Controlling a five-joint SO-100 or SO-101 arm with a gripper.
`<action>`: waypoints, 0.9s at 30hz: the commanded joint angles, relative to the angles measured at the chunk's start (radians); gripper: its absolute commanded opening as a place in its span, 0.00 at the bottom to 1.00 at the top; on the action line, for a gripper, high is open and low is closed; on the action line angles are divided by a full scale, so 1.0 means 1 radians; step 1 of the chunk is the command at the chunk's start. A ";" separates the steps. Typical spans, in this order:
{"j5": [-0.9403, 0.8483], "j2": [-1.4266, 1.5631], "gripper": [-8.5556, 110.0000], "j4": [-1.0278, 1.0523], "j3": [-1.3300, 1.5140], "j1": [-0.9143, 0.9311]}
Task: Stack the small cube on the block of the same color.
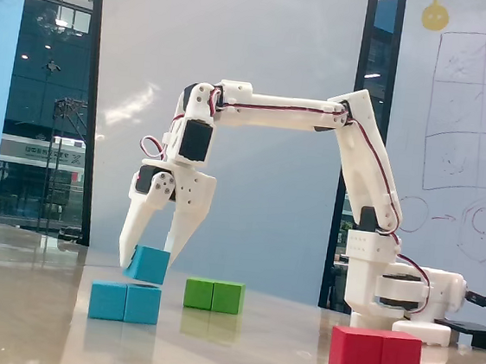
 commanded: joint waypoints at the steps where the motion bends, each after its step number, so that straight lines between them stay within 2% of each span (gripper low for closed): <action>1: -0.012 0.020 0.16 -0.023 -0.097 -0.034; 27: -0.011 0.020 0.16 -0.025 -0.097 -0.025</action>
